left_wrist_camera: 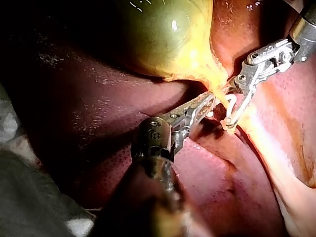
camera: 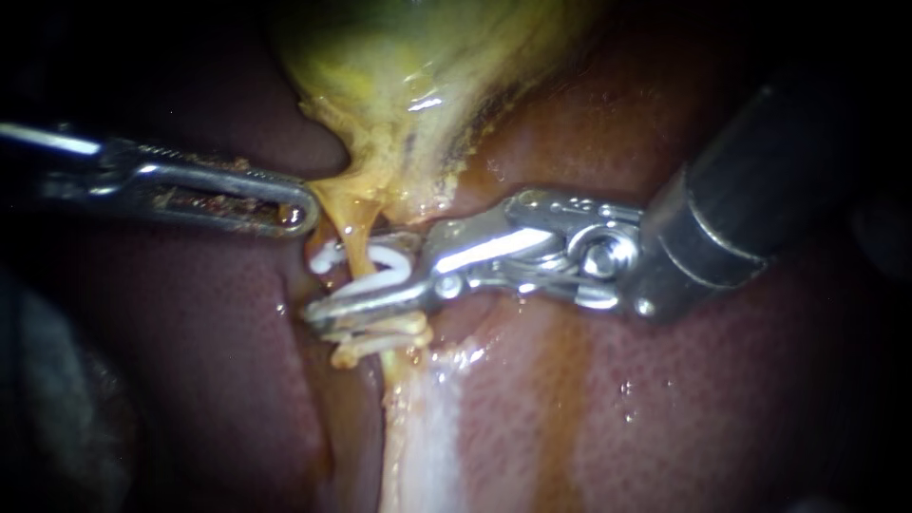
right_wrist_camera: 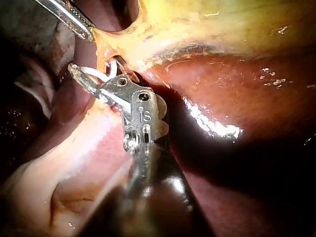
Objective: Clipping third clip left tube
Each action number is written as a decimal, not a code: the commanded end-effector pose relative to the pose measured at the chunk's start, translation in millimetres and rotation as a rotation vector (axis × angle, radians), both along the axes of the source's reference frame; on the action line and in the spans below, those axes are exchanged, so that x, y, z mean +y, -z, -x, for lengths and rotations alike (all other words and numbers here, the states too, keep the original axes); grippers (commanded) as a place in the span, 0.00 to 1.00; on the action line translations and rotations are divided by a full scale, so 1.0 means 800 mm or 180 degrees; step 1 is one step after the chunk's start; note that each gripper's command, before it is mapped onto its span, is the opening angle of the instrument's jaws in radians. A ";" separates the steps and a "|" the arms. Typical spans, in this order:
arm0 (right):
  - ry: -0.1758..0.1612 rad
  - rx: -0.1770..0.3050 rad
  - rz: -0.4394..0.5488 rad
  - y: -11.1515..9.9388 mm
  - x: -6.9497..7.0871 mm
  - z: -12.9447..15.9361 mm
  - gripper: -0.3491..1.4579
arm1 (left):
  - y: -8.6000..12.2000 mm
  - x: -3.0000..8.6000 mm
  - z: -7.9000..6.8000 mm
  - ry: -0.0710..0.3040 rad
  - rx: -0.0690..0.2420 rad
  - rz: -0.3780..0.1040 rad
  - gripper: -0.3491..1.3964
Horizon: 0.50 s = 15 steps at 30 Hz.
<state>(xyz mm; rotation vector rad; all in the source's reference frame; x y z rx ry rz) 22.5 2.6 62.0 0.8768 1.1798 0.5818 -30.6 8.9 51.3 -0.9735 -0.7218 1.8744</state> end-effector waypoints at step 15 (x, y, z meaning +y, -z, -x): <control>-0.0125 0.0186 -0.0181 0.0029 0.0022 0.0004 0.47 | -0.0009 0.0009 -0.0011 -0.0009 -0.0005 -0.0002 0.00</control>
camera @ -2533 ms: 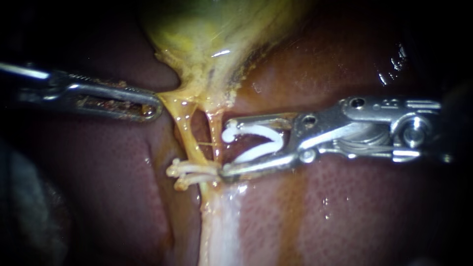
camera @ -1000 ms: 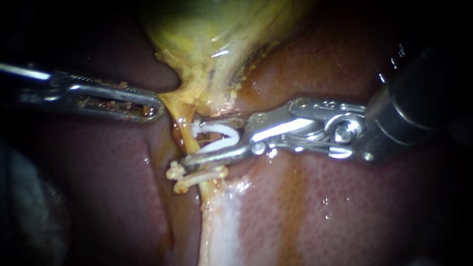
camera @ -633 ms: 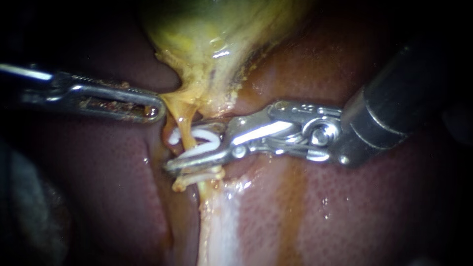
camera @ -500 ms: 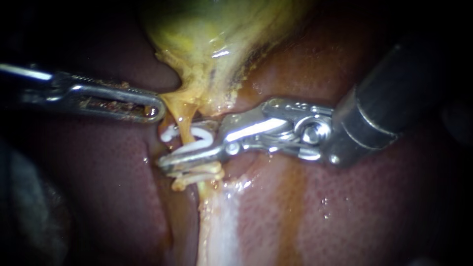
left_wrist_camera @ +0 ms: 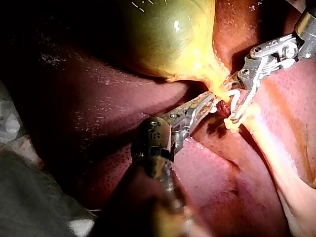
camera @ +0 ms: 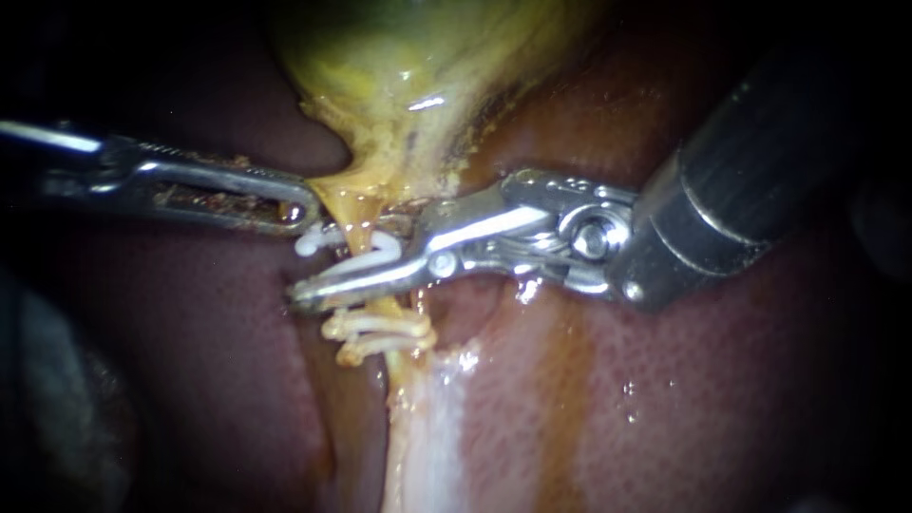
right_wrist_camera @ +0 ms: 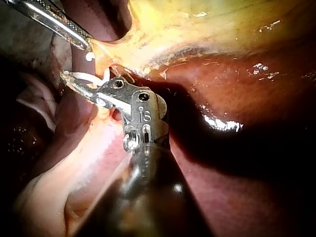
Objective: Clipping third clip left tube
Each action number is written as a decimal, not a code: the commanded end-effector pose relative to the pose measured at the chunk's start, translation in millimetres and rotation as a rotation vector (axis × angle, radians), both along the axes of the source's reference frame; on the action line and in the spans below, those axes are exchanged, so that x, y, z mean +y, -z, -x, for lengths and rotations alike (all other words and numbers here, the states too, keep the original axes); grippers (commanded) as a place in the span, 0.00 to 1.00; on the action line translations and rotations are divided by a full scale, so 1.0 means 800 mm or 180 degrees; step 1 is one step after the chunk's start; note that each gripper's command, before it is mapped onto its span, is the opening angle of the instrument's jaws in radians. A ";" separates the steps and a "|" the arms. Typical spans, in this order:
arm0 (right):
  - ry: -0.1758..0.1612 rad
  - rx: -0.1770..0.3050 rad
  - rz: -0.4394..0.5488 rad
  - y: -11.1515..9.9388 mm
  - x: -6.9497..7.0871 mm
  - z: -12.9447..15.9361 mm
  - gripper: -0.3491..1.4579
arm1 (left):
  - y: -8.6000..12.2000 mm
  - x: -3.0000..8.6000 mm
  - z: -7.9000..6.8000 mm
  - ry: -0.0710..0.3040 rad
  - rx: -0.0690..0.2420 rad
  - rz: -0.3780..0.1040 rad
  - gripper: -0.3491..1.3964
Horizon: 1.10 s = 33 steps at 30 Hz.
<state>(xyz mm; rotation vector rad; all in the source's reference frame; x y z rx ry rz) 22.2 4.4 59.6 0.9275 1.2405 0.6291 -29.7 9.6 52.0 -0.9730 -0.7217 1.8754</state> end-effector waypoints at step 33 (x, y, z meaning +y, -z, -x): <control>0.0004 0.0404 -0.0641 0.0040 0.0039 0.0004 0.43 | -0.0001 0.0004 -0.0003 -0.0010 -0.0011 -0.0012 0.00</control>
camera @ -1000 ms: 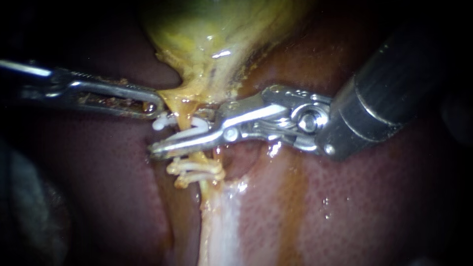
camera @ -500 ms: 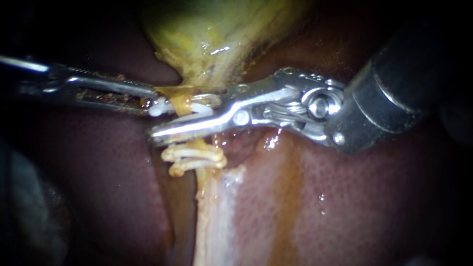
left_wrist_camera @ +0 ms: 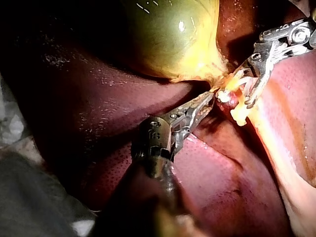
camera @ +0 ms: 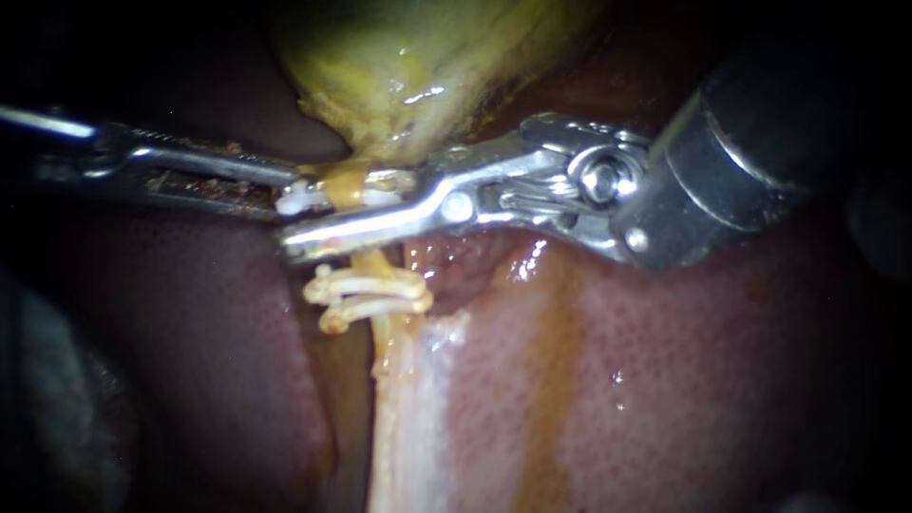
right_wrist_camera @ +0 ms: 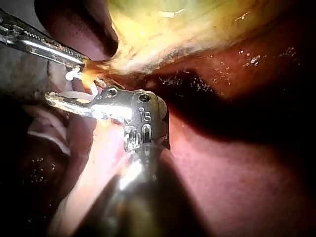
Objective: Clipping third clip left tube
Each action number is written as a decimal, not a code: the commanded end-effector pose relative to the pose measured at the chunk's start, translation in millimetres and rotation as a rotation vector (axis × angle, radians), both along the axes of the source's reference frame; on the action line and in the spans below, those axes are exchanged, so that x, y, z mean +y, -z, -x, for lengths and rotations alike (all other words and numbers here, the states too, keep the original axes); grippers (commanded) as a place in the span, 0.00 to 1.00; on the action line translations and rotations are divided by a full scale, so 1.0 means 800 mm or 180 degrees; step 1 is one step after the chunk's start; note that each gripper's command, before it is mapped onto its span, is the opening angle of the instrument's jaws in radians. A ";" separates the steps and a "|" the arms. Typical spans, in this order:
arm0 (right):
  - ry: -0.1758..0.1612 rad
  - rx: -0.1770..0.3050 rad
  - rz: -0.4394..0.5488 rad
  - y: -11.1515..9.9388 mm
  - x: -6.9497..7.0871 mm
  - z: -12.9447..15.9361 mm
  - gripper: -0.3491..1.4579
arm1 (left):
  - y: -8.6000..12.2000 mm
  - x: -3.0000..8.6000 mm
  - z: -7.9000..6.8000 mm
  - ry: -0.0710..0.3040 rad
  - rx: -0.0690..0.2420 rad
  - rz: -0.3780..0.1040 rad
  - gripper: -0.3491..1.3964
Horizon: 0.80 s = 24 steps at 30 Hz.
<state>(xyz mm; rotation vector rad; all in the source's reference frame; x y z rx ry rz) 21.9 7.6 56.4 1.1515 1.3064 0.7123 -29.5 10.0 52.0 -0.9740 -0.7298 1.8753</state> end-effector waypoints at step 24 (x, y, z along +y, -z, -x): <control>0.0018 -0.0076 -0.0348 -0.0002 0.0001 0.0008 0.11 | -0.0002 -0.0001 0.0001 0.0005 0.0005 0.0003 0.00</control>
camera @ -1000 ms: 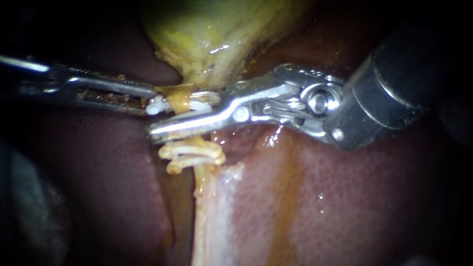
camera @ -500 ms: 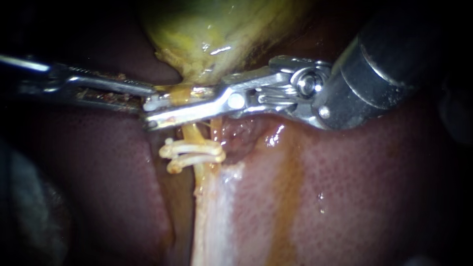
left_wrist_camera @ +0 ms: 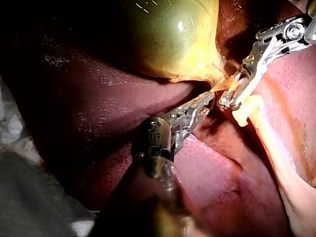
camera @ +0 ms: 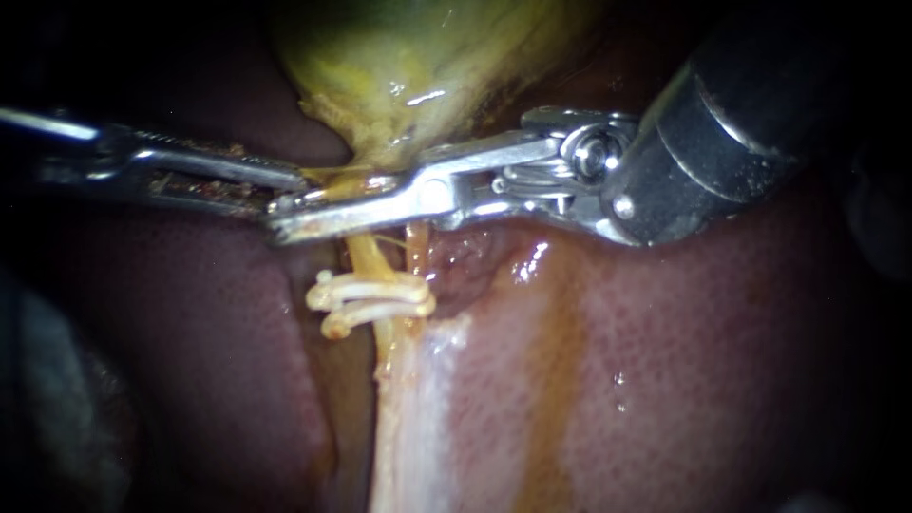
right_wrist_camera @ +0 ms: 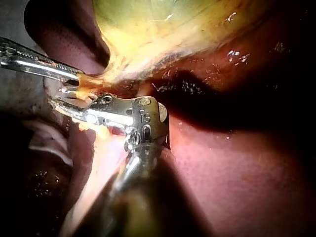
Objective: Clipping third clip left tube
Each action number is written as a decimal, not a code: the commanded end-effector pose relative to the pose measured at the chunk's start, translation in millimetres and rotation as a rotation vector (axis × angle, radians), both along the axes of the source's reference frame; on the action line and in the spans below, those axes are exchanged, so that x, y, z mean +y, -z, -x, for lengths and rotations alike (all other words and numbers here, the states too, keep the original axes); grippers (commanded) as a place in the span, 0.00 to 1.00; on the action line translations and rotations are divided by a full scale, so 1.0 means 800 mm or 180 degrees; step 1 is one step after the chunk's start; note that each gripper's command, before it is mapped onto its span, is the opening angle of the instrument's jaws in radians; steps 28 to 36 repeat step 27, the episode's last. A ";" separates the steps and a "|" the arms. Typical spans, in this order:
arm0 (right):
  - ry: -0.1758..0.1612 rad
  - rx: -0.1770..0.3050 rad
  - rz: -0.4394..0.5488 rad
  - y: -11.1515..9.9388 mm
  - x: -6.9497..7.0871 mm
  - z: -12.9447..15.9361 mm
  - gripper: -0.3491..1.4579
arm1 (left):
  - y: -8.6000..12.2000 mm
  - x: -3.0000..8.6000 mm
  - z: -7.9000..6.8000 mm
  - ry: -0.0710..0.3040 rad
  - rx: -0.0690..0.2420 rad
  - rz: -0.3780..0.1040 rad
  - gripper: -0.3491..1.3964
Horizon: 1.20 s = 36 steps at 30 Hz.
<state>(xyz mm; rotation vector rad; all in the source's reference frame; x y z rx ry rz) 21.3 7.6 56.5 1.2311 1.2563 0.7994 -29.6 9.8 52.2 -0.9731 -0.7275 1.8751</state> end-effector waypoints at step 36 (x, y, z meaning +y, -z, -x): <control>0.0028 -0.0015 -0.0127 0.0005 -0.0004 0.0011 0.00 | 0.0000 0.0000 0.0000 0.0001 0.0000 0.0002 0.00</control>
